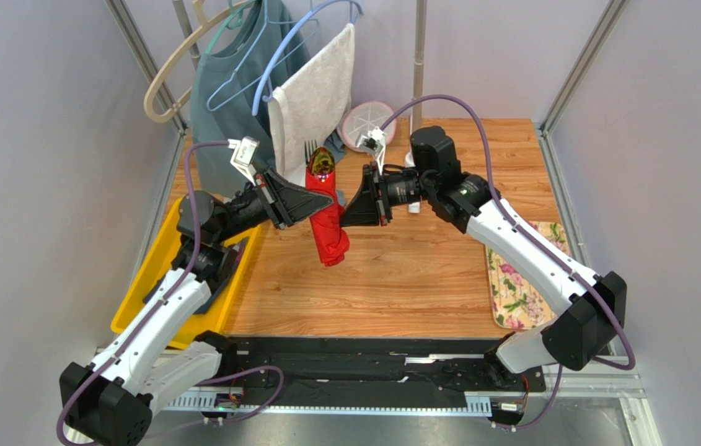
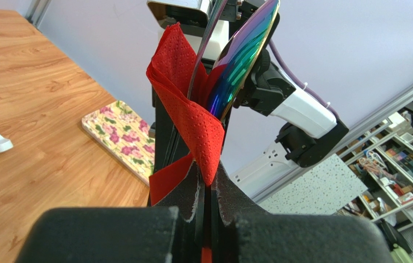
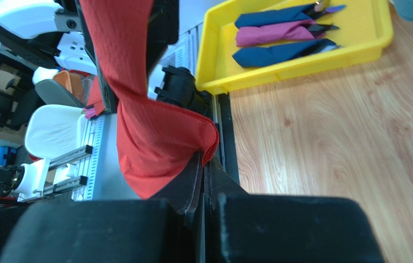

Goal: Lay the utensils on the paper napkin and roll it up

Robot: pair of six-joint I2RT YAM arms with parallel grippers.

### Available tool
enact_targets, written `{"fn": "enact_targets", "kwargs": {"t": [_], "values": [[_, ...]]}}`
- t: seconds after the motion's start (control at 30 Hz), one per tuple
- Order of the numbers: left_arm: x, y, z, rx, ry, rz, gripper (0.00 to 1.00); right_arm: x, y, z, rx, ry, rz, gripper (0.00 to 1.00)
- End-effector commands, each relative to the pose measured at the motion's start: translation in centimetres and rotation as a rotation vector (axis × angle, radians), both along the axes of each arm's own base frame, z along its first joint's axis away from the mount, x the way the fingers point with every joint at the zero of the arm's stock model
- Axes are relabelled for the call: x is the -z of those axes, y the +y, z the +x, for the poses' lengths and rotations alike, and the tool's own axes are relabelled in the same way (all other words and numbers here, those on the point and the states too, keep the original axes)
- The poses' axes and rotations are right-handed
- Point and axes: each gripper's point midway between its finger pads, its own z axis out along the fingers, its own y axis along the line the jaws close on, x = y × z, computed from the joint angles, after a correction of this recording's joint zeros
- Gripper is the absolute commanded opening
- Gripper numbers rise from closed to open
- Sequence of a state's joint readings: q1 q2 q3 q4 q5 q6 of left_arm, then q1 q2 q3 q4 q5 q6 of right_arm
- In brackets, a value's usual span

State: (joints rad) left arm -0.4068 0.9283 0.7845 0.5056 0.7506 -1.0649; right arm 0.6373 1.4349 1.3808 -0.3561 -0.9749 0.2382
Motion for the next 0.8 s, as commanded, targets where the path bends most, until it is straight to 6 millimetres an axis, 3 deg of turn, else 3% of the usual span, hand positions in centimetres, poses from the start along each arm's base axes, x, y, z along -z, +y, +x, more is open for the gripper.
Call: {"fn": "enact_targets", "kwargs": {"t": [0.0, 0.13, 0.23, 0.33, 0.37, 0.43, 0.5, 0.6, 0.77], "values": [[-4.7, 0.2, -1.8, 0.028, -0.120, -0.080, 0.00, -2.1, 2.1, -0.9, -0.062, -0.044, 0.080, 0.00], [-4.1, 0.2, -1.4, 0.012, -0.117, -0.069, 0.00, -1.8, 2.4, -1.5, -0.077, -0.036, 0.068, 0.00], [-3.6, 0.4, -1.1, -0.007, -0.109, -0.061, 0.00, -1.7, 1.2, -0.7, -0.027, -0.046, 0.031, 0.11], [-2.7, 0.6, -0.2, -0.045, -0.087, -0.048, 0.00, -2.1, -1.0, 0.9, 0.072, -0.061, -0.015, 0.29], [-2.3, 0.7, 0.3, -0.068, -0.077, -0.039, 0.00, -2.0, -1.9, 2.2, 0.140, -0.071, -0.041, 0.43], [-1.6, 0.9, 1.1, -0.098, -0.063, -0.025, 0.00, -2.7, -3.5, 2.7, 0.206, -0.097, -0.081, 0.54], [-0.8, 1.1, 2.0, -0.132, -0.051, -0.007, 0.00, -3.0, -5.0, 3.9, 0.292, -0.123, -0.120, 0.58], [0.5, 1.3, 3.1, -0.175, -0.037, 0.021, 0.00, -4.4, -6.5, 3.7, 0.348, -0.162, -0.133, 0.59], [1.7, 1.5, 4.1, -0.214, -0.019, 0.052, 0.00, -6.2, -6.4, 2.0, 0.325, -0.153, -0.080, 0.68]]}}
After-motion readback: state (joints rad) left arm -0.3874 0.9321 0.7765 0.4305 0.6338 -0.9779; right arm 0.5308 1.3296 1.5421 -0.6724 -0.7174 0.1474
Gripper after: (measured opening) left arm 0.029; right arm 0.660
